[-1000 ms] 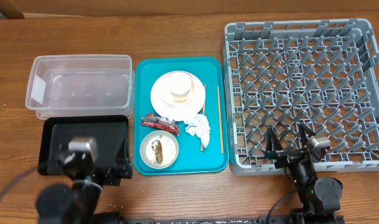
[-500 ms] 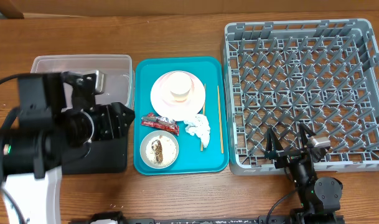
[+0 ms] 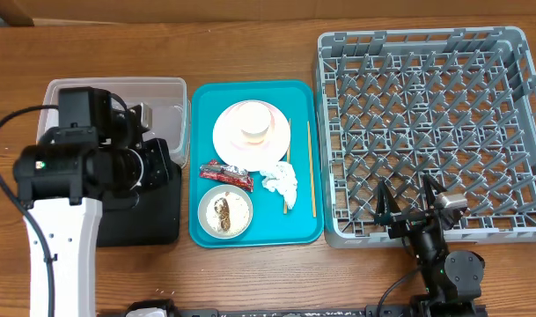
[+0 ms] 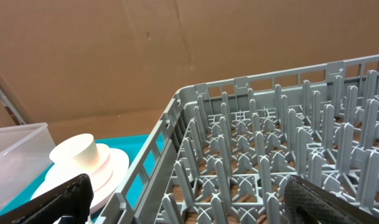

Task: Sort waste into correct bins and load items into the dishwasher
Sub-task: 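Move left gripper over the white bowl of rice on teal tray, then lower left gripper and grasp the rim of the white bowl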

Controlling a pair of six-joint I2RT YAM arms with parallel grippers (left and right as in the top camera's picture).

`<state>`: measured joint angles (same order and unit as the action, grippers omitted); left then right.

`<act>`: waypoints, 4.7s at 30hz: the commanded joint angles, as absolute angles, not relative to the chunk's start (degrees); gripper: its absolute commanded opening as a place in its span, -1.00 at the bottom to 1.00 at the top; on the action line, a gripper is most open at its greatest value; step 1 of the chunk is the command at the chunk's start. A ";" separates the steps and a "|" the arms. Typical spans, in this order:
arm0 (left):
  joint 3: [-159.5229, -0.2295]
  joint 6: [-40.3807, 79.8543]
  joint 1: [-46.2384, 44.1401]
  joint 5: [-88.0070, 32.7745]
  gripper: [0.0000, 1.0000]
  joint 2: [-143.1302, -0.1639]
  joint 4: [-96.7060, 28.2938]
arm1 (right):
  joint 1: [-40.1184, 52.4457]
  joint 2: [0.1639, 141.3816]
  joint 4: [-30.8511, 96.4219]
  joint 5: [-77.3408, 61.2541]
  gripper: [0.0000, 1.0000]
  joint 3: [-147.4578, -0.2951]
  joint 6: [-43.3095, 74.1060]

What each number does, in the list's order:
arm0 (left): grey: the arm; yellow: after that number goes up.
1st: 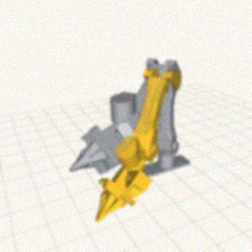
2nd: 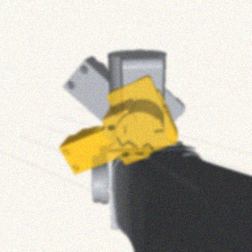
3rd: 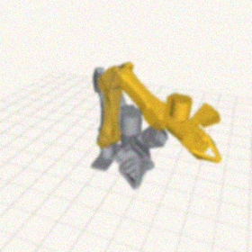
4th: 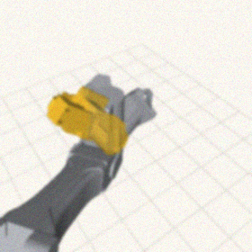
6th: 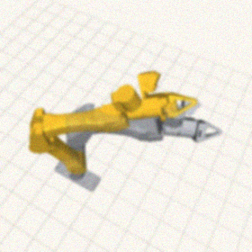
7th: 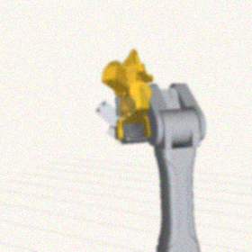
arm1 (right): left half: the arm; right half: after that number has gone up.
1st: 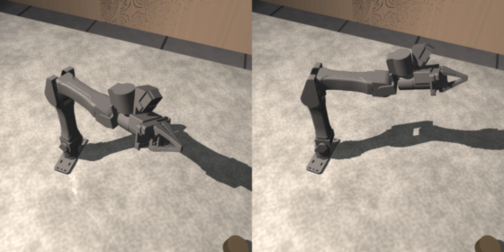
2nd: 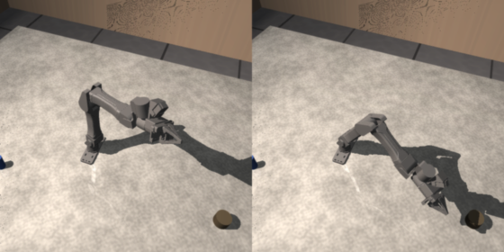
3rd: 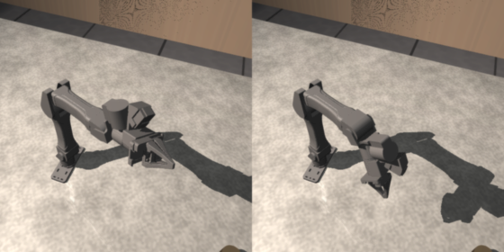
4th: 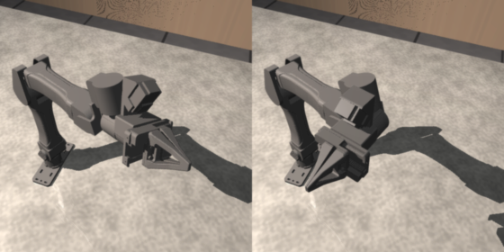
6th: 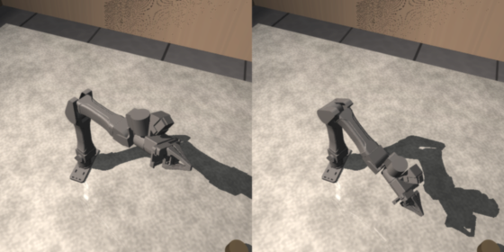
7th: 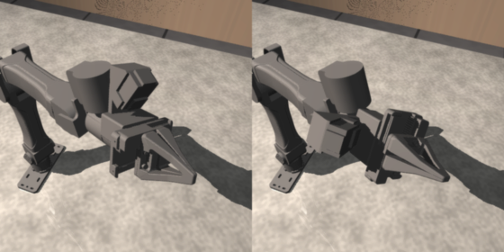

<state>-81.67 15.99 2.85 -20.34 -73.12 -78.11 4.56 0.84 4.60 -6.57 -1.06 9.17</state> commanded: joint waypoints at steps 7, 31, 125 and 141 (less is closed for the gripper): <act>-65.98 28.93 -8.14 -14.04 -0.92 -73.08 -65.80 | 4.82 0.16 4.32 -6.02 1.00 -0.47 8.97; -62.72 37.74 -35.53 -1.48 -0.71 -89.08 -56.10 | 4.82 0.16 4.29 -6.02 1.00 -0.47 8.97; -61.10 37.54 -37.54 3.66 -0.64 -97.23 -51.72 | 4.82 0.16 4.32 -6.02 1.00 -0.47 8.97; -61.10 37.54 -37.54 4.69 -0.62 -97.23 -51.77 | 4.82 0.16 4.29 -6.02 1.00 -0.47 8.97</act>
